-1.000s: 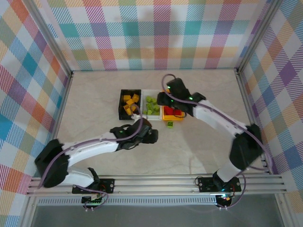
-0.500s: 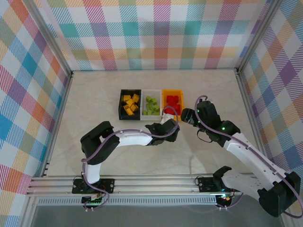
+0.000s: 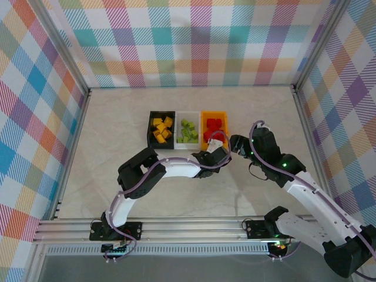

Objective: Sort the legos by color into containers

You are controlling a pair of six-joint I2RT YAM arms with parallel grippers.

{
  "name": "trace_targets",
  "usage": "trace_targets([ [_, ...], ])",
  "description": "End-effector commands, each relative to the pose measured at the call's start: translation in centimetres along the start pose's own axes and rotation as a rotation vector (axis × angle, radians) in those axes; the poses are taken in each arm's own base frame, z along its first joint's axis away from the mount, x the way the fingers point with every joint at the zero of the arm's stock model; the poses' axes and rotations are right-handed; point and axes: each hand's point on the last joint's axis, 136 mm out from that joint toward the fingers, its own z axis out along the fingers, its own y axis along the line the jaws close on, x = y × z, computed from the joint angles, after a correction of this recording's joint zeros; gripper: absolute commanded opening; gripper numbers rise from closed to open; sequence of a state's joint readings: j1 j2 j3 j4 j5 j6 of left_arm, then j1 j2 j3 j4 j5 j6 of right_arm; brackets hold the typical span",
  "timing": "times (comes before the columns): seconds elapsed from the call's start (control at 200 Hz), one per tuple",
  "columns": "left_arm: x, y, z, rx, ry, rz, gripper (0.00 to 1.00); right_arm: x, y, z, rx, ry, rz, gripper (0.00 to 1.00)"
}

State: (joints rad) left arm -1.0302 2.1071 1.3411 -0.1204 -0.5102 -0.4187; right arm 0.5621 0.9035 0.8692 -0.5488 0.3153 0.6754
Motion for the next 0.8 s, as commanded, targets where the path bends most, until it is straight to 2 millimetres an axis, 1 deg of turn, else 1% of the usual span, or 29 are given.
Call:
trace_targets([
  [0.0, -0.2, 0.4, 0.8, -0.013, 0.001, -0.008, 0.4, -0.6, -0.2, -0.8, 0.003, -0.024, 0.007, 0.83],
  [0.065, 0.1, 0.3, 0.5, 0.002, 0.007, -0.012, 0.35, -0.6, -0.3, -0.8, 0.007, -0.025, 0.008, 0.83],
  [0.16, 0.6, 0.4, -1.0, 0.032, 0.01, -0.04, 0.31, -0.5, -0.3, -0.7, 0.01, -0.022, 0.013, 0.83],
  [0.205, 0.9, 0.5, -2.2, 0.055, 0.014, -0.059, 0.3, -0.5, -0.3, -0.5, 0.01, -0.019, 0.014, 0.83],
  [0.255, 0.9, 0.6, -4.0, 0.089, 0.008, -0.089, 0.29, -0.4, -0.4, -0.3, 0.014, -0.017, 0.015, 0.83],
  [0.325, 0.7, 1.3, -6.4, 0.122, 0.007, -0.141, 0.29, -0.1, -0.4, 0.1, 0.019, -0.008, 0.017, 0.83],
  [0.385, -0.4, 2.4, -8.5, 0.13, -0.015, -0.177, 0.29, 0.3, -0.5, 0.6, 0.02, 0.005, 0.021, 0.83],
  [0.405, -0.6, 2.8, -8.9, 0.126, -0.018, -0.178, 0.29, 0.4, -0.5, 0.8, 0.02, 0.007, 0.024, 0.83],
  [0.42, -1.2, 3.1, -9.4, 0.125, -0.028, -0.183, 0.29, 0.5, -0.4, 0.9, 0.019, 0.008, 0.025, 0.83],
  [0.495, -3.1, 5.2, -10.7, 0.091, -0.058, -0.201, 0.29, 1.0, -0.5, 1.4, 0.021, 0.023, 0.03, 0.83],
  [0.55, -4.6, 6.9, -11.0, 0.062, -0.08, -0.221, 0.29, 1.4, -0.8, 1.8, 0.031, 0.036, 0.034, 0.83],
  [0.61, -6.0, 8.8, -10.6, 0.04, -0.092, -0.254, 0.29, 1.7, -0.9, 2.0, 0.035, 0.042, 0.038, 0.83],
  [0.695, -7.6, 11.0, -8.9, 0.006, -0.088, -0.289, 0.29, 1.9, -1.1, 2.2, 0.042, 0.047, 0.045, 0.83],
  [0.795, -9.4, 12.2, -6.9, -0.028, -0.084, -0.279, 0.3, 1.9, -1.3, 2.0, 0.054, 0.048, 0.042, 0.83],
])
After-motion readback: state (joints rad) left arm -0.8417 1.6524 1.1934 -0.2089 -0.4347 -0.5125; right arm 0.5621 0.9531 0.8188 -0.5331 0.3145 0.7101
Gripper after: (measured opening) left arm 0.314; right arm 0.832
